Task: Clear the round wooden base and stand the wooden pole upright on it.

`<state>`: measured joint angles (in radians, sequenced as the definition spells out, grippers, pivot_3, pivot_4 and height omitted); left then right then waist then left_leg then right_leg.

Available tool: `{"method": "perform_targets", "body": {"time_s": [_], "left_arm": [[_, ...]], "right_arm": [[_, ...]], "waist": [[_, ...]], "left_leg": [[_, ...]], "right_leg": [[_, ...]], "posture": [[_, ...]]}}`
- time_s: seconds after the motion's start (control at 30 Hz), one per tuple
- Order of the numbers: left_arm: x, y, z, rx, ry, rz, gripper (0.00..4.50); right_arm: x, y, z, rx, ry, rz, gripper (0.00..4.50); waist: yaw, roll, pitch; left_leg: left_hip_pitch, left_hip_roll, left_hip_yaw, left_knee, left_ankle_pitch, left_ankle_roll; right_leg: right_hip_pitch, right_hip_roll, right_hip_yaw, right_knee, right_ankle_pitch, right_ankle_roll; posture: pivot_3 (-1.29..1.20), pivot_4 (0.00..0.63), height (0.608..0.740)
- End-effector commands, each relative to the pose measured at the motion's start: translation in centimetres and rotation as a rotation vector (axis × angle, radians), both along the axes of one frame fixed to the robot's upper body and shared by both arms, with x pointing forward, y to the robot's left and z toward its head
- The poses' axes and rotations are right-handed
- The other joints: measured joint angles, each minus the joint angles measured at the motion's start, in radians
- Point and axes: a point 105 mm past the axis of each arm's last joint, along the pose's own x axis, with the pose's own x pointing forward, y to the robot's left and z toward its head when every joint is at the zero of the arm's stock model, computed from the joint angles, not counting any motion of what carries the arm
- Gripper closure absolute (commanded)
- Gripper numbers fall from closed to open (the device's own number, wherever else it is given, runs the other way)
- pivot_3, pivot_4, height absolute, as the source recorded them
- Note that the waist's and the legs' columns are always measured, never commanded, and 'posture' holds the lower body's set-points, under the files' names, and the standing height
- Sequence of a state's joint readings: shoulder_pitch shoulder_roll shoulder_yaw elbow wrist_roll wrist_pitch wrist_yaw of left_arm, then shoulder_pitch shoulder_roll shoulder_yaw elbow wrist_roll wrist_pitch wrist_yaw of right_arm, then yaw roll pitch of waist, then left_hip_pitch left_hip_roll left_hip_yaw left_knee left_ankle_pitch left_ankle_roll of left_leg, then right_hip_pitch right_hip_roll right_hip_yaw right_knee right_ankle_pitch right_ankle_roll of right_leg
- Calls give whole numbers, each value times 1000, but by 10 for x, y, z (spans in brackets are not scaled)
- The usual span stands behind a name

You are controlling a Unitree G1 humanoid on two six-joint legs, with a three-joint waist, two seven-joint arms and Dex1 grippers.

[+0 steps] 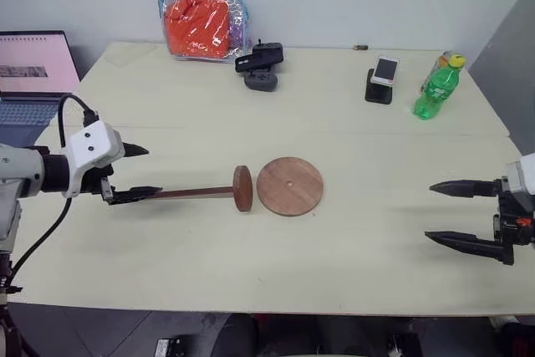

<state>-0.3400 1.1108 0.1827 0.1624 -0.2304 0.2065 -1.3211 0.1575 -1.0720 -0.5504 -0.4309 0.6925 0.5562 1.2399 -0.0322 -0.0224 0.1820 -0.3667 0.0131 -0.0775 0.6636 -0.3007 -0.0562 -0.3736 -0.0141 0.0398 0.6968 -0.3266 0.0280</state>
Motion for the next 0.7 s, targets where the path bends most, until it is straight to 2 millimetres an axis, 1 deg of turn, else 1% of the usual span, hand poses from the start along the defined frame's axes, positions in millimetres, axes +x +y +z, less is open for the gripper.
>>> {"method": "perform_targets", "body": {"time_s": [0.03,0.2,0.37,0.47,0.57,0.7], "left_arm": [[0,-2,9,-6,-36,-21,58],[1,2,9,11,-51,7,58],[-5,-11,14,-69,-37,-81,58],[-5,-11,14,-59,-44,-96,58],[-1,-14,15,-69,-30,-84,58],[1,-28,18,-69,-29,-149,58]], "right_arm": [[-1,5,7,5,-50,16,0],[0,9,6,13,-51,25,0],[2,10,6,18,-52,28,0],[2,11,7,19,-52,32,0],[1,17,8,35,-55,46,0],[-3,30,11,59,-63,90,0]], "waist": [[1,0,0],[1,0,0],[2,0,0],[2,0,0],[2,0,0],[2,0,0]], "left_leg": [[0,0,0,0,0,0],[0,0,0,0,0,0],[0,0,0,0,0,0],[0,0,0,0,0,0],[0,0,0,0,0,0],[0,0,0,0,0,0]], "right_leg": [[0,0,0,0,0,0],[0,0,0,0,0,0],[0,0,0,0,0,0],[0,0,0,0,0,0],[0,0,0,0,0,0],[0,0,0,0,0,0]], "posture": [[0,150,740],[0,150,740],[0,150,740],[0,150,740],[0,150,740],[0,150,740]]}}
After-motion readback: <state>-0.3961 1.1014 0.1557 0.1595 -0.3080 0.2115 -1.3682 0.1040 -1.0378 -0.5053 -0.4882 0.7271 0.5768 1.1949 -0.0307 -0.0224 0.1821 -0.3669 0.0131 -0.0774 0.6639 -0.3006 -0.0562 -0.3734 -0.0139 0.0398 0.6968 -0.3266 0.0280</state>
